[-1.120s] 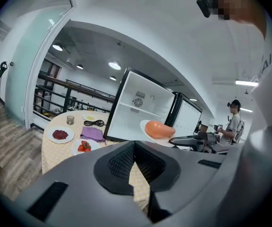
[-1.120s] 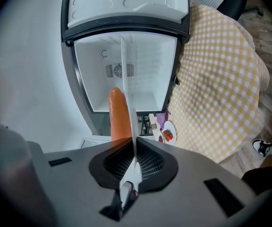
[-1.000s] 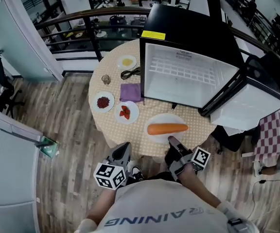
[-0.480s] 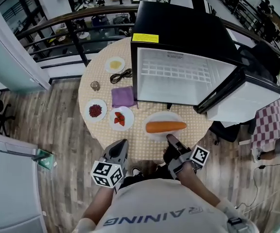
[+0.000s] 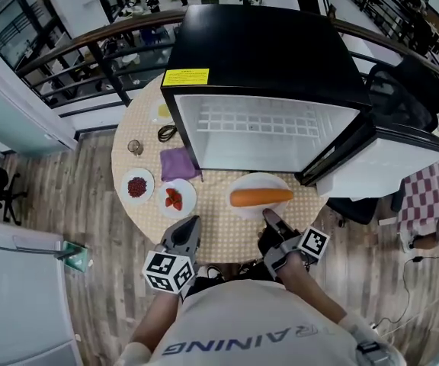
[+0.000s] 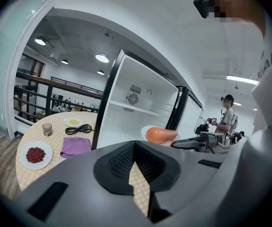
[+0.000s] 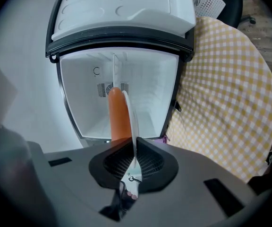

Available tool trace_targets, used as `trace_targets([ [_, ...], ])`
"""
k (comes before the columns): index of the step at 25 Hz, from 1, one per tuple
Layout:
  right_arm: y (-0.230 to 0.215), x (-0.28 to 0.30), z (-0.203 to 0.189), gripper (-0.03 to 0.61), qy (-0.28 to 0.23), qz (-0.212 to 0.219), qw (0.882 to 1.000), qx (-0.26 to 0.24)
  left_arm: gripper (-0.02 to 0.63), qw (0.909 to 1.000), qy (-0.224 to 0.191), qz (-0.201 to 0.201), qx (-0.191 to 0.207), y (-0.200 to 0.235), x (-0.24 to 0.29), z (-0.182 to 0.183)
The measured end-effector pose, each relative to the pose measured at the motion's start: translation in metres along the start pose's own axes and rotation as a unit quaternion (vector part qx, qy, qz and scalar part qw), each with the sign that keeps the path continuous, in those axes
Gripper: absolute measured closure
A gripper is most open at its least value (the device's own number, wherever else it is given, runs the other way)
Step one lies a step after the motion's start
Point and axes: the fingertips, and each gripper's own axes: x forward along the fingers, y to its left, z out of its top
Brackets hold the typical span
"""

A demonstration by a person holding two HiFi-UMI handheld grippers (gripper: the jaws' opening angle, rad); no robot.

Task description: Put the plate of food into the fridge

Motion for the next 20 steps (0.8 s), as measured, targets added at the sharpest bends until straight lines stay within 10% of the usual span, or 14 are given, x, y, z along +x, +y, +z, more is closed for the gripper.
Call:
trace_targets([
  [20,-0.032,0.089,0.058,0.543,-0.025,-0.049,0.998,0.009,0.606,0.9994,0.019,0.027,-0.012,0.026,0.015,0.003],
])
